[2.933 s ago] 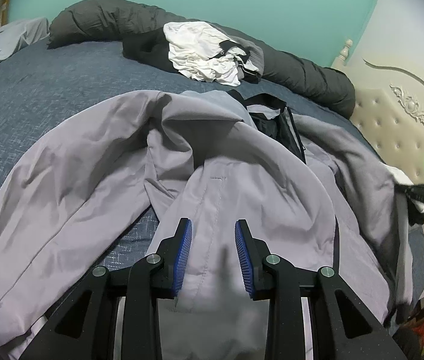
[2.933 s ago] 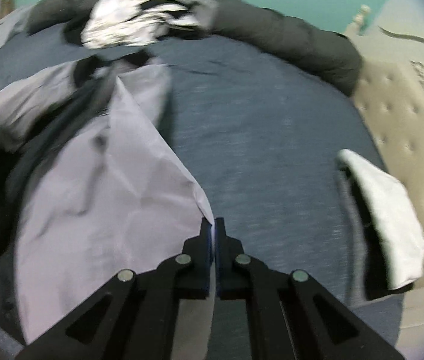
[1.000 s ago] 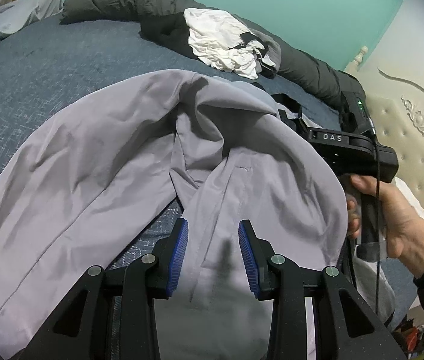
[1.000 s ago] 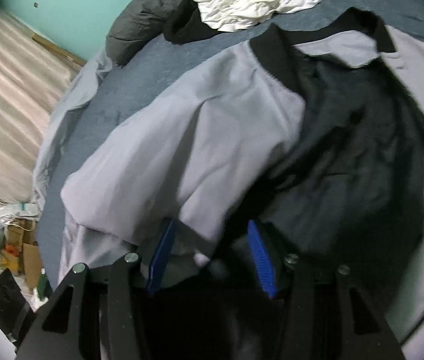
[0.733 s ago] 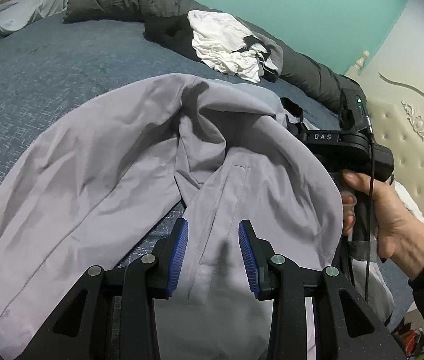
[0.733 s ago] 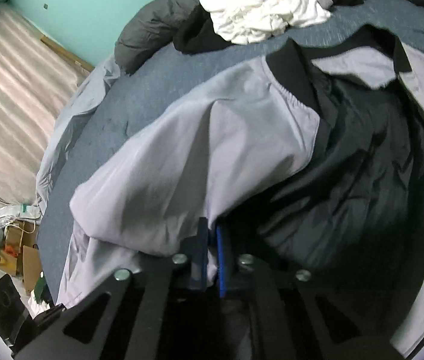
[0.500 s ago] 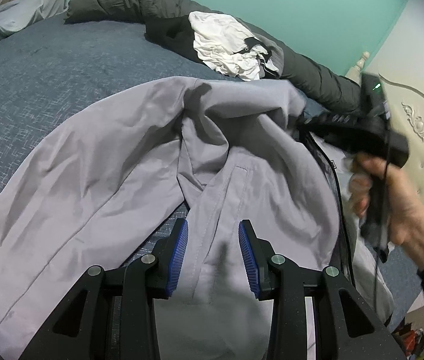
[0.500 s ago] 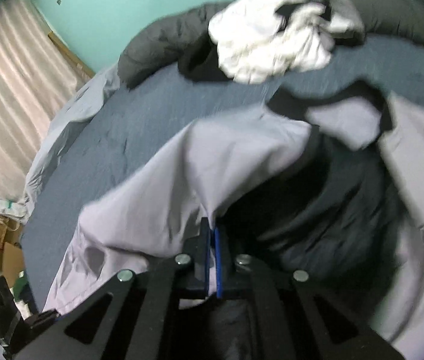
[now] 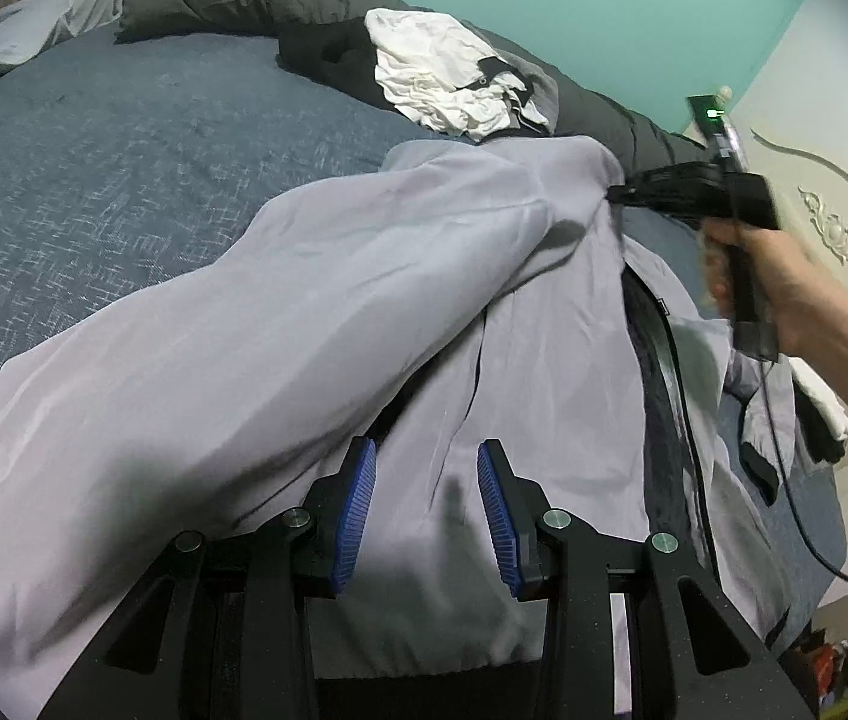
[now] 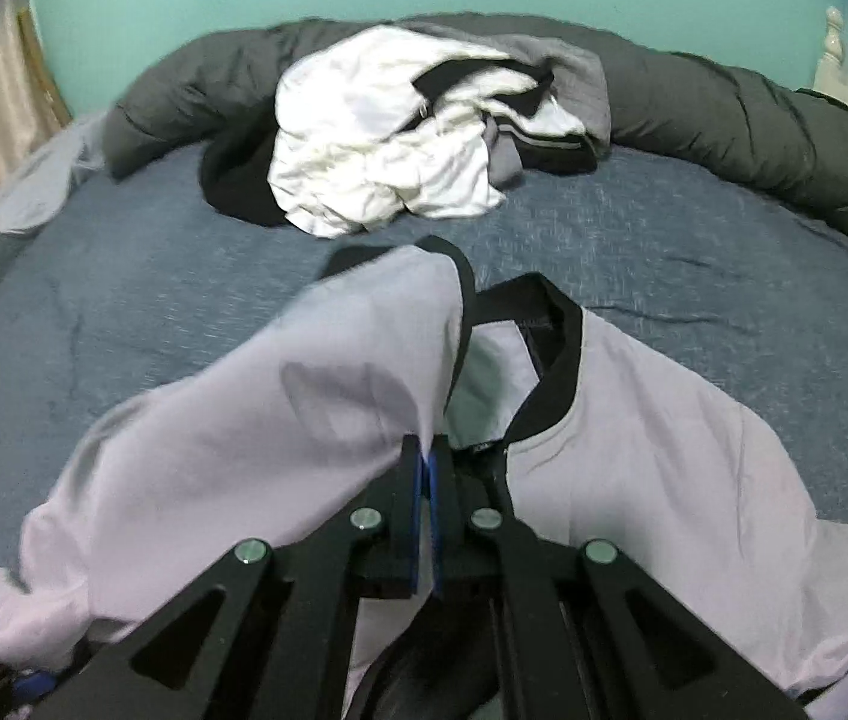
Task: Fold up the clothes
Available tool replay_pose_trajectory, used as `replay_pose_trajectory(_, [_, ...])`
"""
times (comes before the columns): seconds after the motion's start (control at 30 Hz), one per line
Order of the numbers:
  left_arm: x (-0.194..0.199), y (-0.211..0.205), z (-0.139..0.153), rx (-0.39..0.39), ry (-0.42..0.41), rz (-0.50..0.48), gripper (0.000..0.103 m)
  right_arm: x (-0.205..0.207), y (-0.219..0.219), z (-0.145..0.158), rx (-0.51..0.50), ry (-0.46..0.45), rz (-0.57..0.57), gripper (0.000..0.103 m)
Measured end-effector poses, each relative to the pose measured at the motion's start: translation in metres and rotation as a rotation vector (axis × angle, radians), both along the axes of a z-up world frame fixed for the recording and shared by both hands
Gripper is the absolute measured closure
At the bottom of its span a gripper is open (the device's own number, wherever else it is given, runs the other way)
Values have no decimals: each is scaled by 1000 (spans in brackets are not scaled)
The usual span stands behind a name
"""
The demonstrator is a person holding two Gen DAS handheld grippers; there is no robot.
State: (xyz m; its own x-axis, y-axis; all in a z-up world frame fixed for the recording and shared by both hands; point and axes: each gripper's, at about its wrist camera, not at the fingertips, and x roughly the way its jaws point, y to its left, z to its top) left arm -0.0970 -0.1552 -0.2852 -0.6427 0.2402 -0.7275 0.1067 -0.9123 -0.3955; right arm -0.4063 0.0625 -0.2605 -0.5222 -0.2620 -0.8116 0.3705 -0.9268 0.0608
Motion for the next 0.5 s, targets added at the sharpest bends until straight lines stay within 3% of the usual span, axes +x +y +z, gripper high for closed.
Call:
replay_pose_trajectory(0.17, [-1,1,-3,5,-14,-11,64,-8,-7,-29,22,-50,-14,100])
replay_pose_trajectory(0.27, [-2,1,-5,7,-22,-18,64,8,10,-24,-57,-26,-47,96])
replay_pose_trajectory(0.5, [5,0,-6,13,-41,-26,62,84,65,-3,-264,-29,-78,72])
